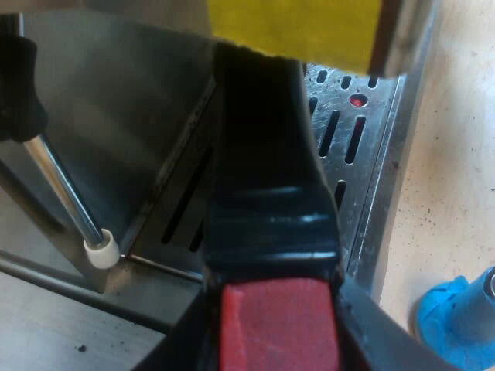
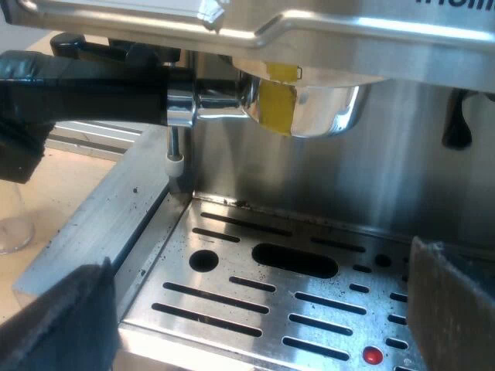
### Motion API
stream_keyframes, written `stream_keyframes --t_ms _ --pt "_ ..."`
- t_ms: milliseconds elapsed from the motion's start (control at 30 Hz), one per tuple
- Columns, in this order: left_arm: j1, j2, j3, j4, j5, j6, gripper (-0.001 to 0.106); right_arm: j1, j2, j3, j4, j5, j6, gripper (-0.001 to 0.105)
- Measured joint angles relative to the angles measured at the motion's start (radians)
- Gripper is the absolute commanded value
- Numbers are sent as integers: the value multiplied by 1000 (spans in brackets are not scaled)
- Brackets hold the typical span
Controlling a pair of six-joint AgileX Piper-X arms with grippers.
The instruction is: Put the handle in the coffee machine
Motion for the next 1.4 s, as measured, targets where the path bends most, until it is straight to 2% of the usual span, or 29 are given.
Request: stream_keyframes --t_ms 1067,1167,1400 --pt "-2 2 0 -35 0 0 0 0 0 0 0 0 0 78" --pt "-2 2 0 -44 36 -8 0 0 0 0 0 0 0 78" --pt "-2 2 -1 -53 36 -9 0 0 0 0 0 0 0 78"
